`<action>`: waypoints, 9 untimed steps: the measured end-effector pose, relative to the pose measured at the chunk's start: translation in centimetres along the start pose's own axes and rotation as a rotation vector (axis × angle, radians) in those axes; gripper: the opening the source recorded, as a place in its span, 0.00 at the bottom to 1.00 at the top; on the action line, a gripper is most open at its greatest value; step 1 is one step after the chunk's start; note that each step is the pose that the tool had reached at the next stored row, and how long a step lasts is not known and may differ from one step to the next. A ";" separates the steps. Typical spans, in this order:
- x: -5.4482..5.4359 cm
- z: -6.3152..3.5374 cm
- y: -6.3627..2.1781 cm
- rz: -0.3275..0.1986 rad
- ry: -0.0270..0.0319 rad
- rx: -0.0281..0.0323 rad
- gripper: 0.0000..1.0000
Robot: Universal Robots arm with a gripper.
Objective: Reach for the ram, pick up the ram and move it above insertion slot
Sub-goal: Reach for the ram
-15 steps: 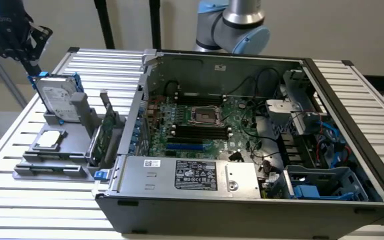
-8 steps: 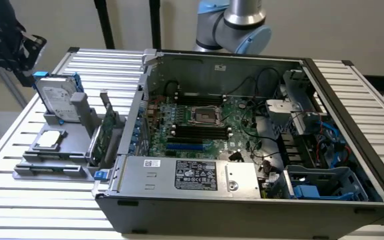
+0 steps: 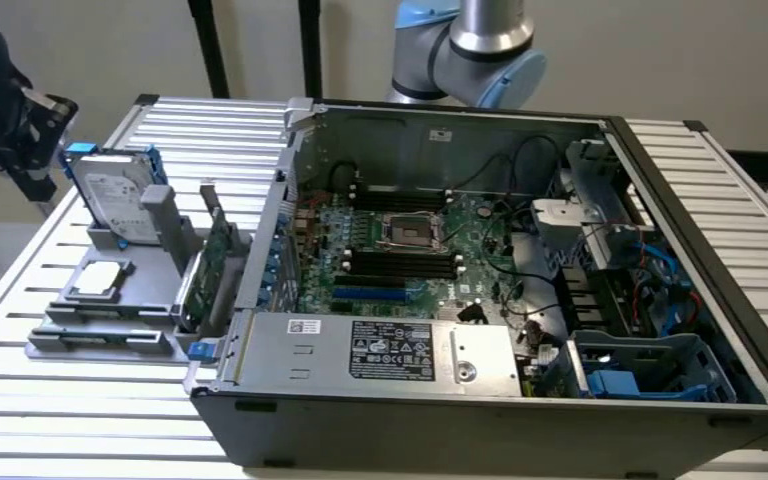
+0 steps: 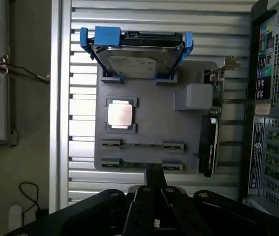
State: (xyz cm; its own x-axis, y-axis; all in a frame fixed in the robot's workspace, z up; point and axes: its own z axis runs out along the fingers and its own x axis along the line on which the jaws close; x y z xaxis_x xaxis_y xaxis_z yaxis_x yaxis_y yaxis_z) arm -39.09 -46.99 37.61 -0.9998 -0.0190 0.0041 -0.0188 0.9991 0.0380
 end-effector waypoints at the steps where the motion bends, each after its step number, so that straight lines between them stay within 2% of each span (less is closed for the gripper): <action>1: 0.0 0.02 -0.46 0.000 -0.0001 0.0000 0.11; 5: -0.2 0.10 -2.07 0.000 0.0007 0.0003 0.11; 9: -0.4 0.11 -2.18 -0.023 0.0039 0.0005 0.11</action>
State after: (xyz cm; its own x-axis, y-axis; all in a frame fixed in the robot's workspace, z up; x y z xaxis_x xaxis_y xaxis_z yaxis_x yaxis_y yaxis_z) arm -38.68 -49.15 37.42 -0.9991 -0.0425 0.0072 -0.0422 0.9984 0.0377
